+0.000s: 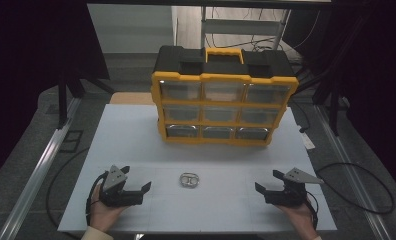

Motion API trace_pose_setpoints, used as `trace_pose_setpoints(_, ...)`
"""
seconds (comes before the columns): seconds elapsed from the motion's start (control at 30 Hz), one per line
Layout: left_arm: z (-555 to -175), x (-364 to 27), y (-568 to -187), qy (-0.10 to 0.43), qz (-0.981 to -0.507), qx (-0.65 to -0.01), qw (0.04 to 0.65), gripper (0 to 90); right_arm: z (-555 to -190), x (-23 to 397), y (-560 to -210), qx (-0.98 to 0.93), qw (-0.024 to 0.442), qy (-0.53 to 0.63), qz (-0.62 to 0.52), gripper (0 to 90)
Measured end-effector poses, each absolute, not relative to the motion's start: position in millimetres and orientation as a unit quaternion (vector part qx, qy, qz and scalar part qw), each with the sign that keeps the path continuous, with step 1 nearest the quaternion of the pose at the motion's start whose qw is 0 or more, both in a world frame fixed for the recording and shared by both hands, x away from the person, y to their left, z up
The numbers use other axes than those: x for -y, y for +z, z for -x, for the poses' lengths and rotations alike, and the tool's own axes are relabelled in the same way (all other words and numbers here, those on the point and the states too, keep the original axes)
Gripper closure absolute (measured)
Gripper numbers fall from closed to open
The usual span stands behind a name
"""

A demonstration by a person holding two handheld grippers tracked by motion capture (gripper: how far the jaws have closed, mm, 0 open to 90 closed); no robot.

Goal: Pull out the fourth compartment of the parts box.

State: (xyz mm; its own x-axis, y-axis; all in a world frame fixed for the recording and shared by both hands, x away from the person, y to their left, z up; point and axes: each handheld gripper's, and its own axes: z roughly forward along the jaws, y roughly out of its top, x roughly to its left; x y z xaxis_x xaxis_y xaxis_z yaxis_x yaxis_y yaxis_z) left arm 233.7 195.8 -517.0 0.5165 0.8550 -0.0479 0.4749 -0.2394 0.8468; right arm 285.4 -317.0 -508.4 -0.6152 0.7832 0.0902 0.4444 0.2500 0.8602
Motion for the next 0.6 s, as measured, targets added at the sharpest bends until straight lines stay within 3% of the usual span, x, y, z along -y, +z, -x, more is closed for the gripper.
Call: trace_pose_setpoints(0.6,-230.7,-192.7,-513.1,0.230,-0.759,-0.431,0.430,6.6,-282.5,311.8,-507.3,-0.776,0.186,0.456,-0.394,11.6)
